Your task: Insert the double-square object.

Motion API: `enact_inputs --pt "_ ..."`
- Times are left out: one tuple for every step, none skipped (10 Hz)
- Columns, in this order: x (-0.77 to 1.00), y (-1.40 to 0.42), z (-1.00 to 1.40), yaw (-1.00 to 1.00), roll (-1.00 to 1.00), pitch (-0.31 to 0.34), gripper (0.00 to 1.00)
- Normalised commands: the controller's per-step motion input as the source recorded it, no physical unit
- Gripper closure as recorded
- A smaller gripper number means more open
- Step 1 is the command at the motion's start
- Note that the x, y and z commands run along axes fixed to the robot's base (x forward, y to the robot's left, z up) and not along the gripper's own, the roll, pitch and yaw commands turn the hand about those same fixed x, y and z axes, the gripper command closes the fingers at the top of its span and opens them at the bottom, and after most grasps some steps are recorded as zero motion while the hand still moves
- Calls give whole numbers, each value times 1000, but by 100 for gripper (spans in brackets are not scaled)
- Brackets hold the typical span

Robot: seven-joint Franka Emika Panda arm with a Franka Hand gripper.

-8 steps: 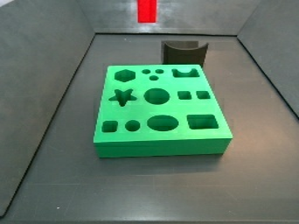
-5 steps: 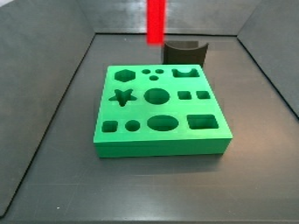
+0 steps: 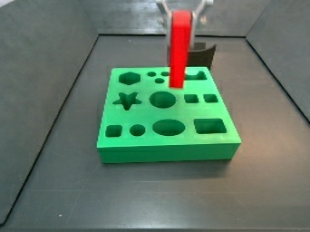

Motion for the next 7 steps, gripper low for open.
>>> enact_inputs --pt "746 0 -514 -469 -29 0 100" --pt "297 0 -274 -880 -119 0 100" --pt "240 0 -214 -934 -129 1 100" --pt "240 0 -200 -937 -131 0 100" --pt "240 0 -206 -934 -127 0 100" --pt "246 6 -274 -934 -96 0 100" --pt "243 9 -277 -937 -93 0 100"
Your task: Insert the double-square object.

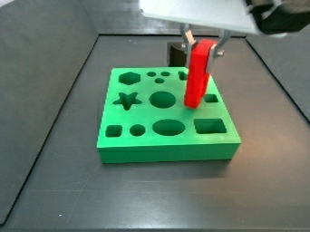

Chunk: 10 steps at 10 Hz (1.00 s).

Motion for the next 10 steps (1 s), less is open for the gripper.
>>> enact_inputs --pt "240 9 -274 -937 -91 0 100" --pt "237 9 -269 -940 -94 0 100" --pt "237 6 -266 -940 -94 0 100" --pt "214 14 -271 -951 -86 0 100" --pt "57 17 -260 -1000 -1 0 100" --pt "0 0 -260 -1000 0 10 100" --pt "0 0 -260 -1000 16 27 100" --pt "0 0 -306 -1000 39 64 100" --pt "-17 0 -257 -980 46 91 100" --pt "0 14 -211 -926 70 114 100"
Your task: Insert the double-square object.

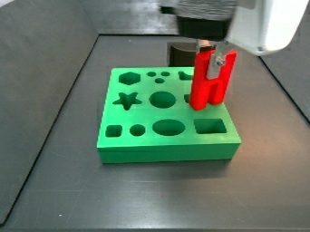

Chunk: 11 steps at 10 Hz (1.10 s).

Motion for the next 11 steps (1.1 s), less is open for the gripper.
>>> enact_inputs --pt "0 109 -149 -774 137 166 100" --pt "0 143 -129 -709 169 181 100" --pt "0 220 -209 -523 173 136 100" --pt "34 209 -206 -451 186 134 100" --pt "43 177 -254 -417 180 116 100" --pt "11 103 -329 -486 106 86 100" --pt "0 49 -409 -557 29 50 100" --pt "0 54 -440 -629 0 37 100" --pt "74 14 -457 -529 0 0 100" --pt "249 0 -469 -317 0 0 100" --pt "189 0 -437 -214 0 -19 100"
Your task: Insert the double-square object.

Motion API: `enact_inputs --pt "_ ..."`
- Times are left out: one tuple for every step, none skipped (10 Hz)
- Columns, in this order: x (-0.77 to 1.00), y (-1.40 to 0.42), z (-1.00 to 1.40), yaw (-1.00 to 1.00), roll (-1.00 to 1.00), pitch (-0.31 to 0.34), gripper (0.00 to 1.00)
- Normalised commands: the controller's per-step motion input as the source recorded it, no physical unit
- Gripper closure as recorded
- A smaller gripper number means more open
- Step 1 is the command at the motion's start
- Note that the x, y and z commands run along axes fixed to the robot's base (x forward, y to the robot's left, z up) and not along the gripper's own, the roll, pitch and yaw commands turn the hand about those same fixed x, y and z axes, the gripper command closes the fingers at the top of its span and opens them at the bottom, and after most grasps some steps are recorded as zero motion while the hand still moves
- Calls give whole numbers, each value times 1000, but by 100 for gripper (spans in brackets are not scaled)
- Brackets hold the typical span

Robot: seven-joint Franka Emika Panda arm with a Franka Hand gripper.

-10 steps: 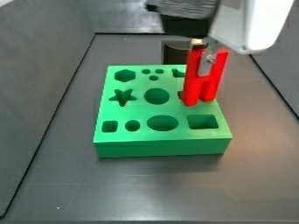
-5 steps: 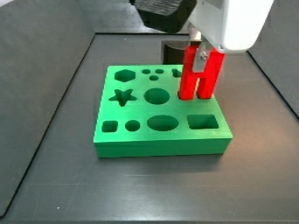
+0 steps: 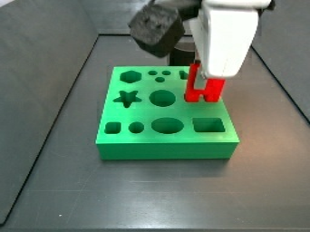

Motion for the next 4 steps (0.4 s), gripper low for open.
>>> enact_inputs --pt "120 20 -249 -166 0 -3 100" --pt "0 0 -69 -86 0 -6 100" --pt "0 80 0 -34 -66 0 100" --pt "0 0 0 0 9 0 100"
